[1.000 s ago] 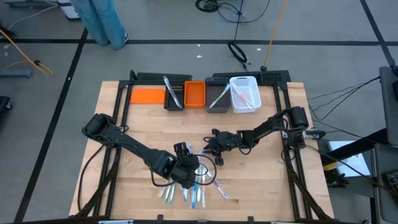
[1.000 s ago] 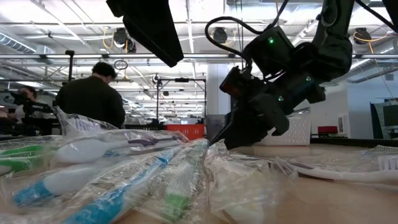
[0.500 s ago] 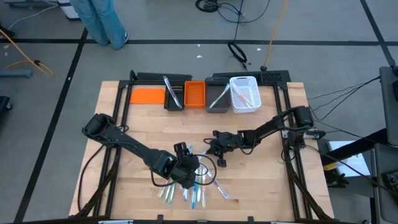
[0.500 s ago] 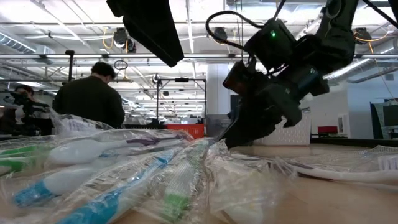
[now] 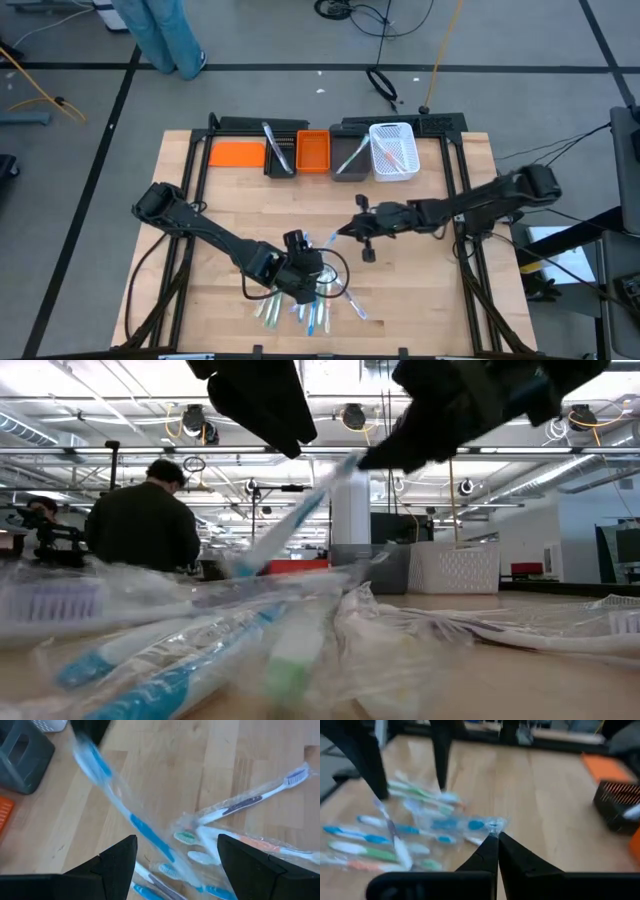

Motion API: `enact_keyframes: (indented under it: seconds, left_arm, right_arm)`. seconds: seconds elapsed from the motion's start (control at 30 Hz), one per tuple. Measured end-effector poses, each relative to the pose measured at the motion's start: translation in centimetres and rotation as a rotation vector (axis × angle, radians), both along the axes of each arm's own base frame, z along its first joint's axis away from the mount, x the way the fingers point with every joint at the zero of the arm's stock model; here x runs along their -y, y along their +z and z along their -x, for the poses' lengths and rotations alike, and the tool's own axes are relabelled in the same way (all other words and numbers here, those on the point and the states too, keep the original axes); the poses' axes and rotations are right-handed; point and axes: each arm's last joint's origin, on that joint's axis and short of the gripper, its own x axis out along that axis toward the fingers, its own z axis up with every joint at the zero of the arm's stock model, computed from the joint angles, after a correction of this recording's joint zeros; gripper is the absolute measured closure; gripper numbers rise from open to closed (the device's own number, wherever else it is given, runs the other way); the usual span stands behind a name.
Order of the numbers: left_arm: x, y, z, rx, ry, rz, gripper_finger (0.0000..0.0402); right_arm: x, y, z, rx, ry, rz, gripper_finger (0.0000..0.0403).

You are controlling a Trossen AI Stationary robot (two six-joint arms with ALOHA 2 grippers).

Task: Pick & Place Toothbrushes
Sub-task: Put the blue toothbrush into the orange basket

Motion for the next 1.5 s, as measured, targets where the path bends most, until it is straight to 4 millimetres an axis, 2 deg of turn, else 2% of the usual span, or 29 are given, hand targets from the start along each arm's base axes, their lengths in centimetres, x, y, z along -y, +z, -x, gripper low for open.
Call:
enact_keyframes:
  seconds: [0.13, 0.27, 0.53, 0.73, 1.07, 1.27, 1.5]
  left_arm:
    - [-0.2, 0.1, -0.3, 0.02, 0.006, 0.009, 0.0128]
    - [-0.6, 0.2, -0.6, 0.039, 0.026, 0.018, 0.0128]
    - [-1.6, 0.5, -1.3, 0.115, 0.132, 0.024, 0.0128]
    - [-1.5, 1.0, -2.0, 0.189, 0.116, 0.035, 0.0128]
    - [-1.8, 1.3, -2.3, 0.226, 0.122, 0.016, 0.0128]
    - [-2.0, 2.0, -3.2, 0.31, 0.098, 0.02, 0.0128]
    - [-1.9, 2.2, -3.5, 0.328, 0.051, 0.031, 0.0128]
  right_arm:
    - [-0.5, 2.1, 1.1, 0.068, 0.023, -0.001, 0.0403]
    - [-1.1, 3.0, 1.8, 0.1, 0.01, 0.036, 0.0403]
    - [-2.2, 3.6, 2.1, 0.141, 0.016, 0.078, 0.0403]
    - [-2.7, 3.9, 2.3, 0.175, -0.011, 0.134, 0.0403]
    - [-4.0, 5.7, 3.5, 0.275, 0.009, 0.168, 0.0403]
    - [-4.8, 6.4, 3.8, 0.34, 0.045, 0.188, 0.0403]
    - [-5.3, 7.0, 4.2, 0.382, -0.011, 0.269, 0.0403]
